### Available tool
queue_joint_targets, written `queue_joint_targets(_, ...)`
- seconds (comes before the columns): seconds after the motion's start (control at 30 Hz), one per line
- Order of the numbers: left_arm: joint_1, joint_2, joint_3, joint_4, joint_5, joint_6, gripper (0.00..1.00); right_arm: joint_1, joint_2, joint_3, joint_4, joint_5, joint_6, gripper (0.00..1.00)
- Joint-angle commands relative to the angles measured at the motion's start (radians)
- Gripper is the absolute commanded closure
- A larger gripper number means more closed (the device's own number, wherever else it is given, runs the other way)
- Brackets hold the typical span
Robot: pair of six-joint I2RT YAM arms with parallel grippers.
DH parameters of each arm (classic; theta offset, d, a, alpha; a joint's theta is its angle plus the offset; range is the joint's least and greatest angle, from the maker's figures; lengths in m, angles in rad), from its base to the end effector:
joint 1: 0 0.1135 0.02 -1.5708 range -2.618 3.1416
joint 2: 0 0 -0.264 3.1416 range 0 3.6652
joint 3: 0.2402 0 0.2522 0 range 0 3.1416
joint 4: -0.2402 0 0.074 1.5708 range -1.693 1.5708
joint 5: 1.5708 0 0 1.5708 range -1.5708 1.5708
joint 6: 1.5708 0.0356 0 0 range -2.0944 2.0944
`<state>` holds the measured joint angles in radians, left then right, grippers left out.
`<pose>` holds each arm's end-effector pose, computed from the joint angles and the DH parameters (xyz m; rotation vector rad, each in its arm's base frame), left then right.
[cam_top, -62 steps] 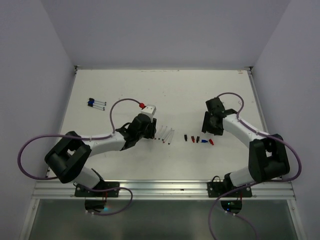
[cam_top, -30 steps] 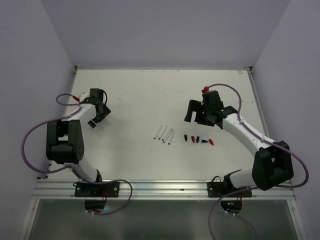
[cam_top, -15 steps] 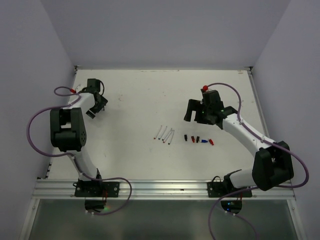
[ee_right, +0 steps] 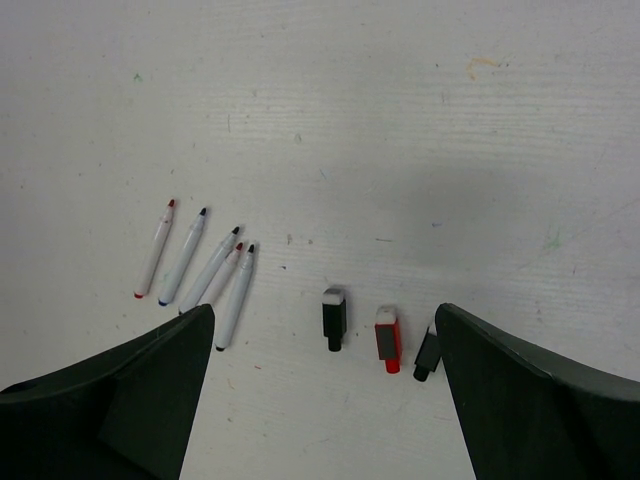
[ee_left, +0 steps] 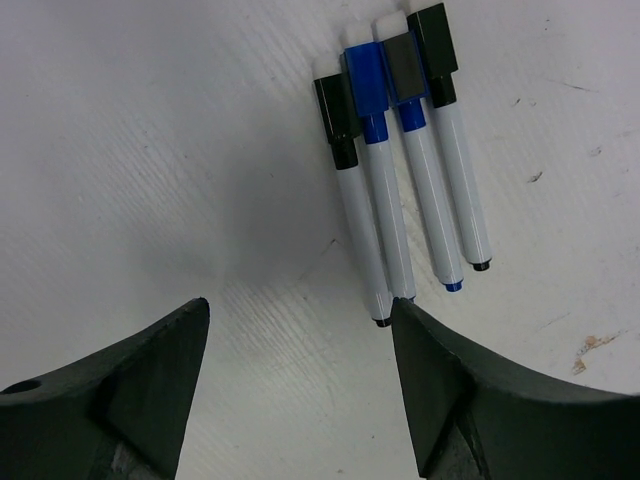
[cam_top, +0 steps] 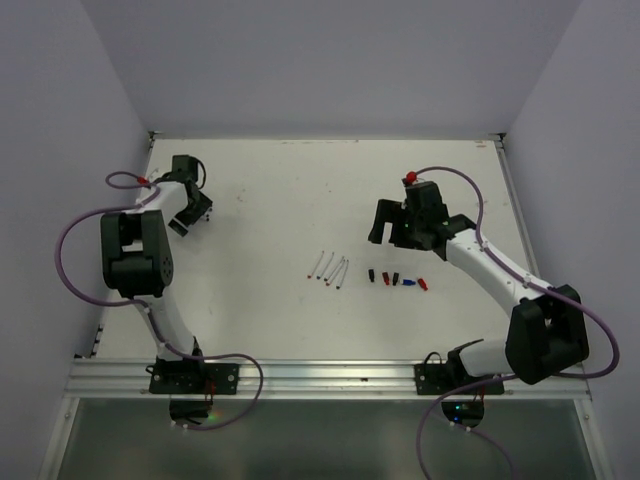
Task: Open the pen caps
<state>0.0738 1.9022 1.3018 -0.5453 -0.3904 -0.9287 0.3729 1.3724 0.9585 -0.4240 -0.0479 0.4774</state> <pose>0.3840 0.0420 0.1768 -1.3406 2.2168 0.2341 0.2691 0.1071 0.2473 0.1058 2.4545 0.4425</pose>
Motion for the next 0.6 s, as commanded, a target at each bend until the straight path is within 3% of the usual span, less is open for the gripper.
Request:
queue_joint_targets(0.0,0.007,0.011,0.05,-0.039,-0.047,-0.024,0.24,0.003,-0.029,-0.003,0.039,-0.012,-0.013,0.04)
queue_joint_targets(0.57,0.007,0.095,0.131,-0.13,-0.085,-0.028,0.25,0.003,-0.049,-0.01,0.037,-0.003,-0.014,0.04)
